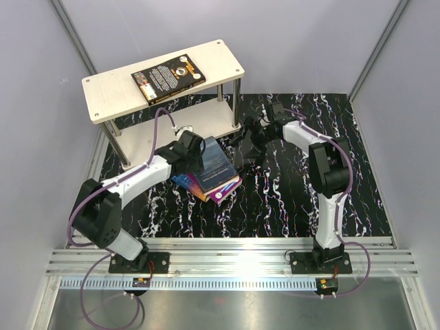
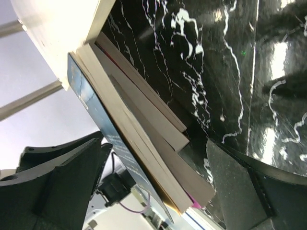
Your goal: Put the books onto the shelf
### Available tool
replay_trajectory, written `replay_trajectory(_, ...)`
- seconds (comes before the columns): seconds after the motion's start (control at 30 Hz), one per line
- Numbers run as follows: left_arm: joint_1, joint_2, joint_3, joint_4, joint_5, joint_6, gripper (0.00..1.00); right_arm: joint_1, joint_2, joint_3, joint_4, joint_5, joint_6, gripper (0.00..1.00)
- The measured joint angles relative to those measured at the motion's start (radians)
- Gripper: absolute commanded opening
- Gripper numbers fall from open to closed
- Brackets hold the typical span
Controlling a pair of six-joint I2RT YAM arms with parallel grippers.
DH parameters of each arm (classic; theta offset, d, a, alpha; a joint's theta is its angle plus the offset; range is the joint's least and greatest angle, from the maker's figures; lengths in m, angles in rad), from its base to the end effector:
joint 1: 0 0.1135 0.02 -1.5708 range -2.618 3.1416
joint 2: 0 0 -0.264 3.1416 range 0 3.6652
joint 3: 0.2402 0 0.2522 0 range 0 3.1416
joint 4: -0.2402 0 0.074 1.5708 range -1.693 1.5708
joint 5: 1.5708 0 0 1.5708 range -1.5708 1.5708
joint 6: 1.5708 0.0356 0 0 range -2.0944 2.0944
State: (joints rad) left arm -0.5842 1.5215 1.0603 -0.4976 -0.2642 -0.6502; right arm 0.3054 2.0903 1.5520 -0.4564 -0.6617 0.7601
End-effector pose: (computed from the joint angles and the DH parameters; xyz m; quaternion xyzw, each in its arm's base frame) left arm 0.2681 -0.1662 0.2332 -0.0708 0.9434 -0.0704 0.3162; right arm 0.4205 0.1555 0.1830 0.1145 0.9043 0.4048 0.0733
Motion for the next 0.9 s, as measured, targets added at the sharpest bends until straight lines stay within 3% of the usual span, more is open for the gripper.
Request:
replay_trajectory(0.4,0.019,0.030,0.003,0.037,0.012,0.048,0.49,0.000,0.059,0.000,0.106,-0.023,0.095,0.98)
replay_trajectory(0.77,0.007,0.158,0.129,0.064,0.096,0.056,0.46,0.006,0.076,-0.061,0.239,-0.048,0.206,0.95)
replay_trajectory(0.87,0.000,0.181,0.147,0.085,0.119,0.056,0.44,0.011,0.078,-0.068,0.253,-0.060,0.224,0.83)
replay_trajectory(0.9,-0.003,0.190,0.156,0.086,0.122,0.058,0.44,0.012,0.078,-0.068,0.254,-0.058,0.223,0.72)
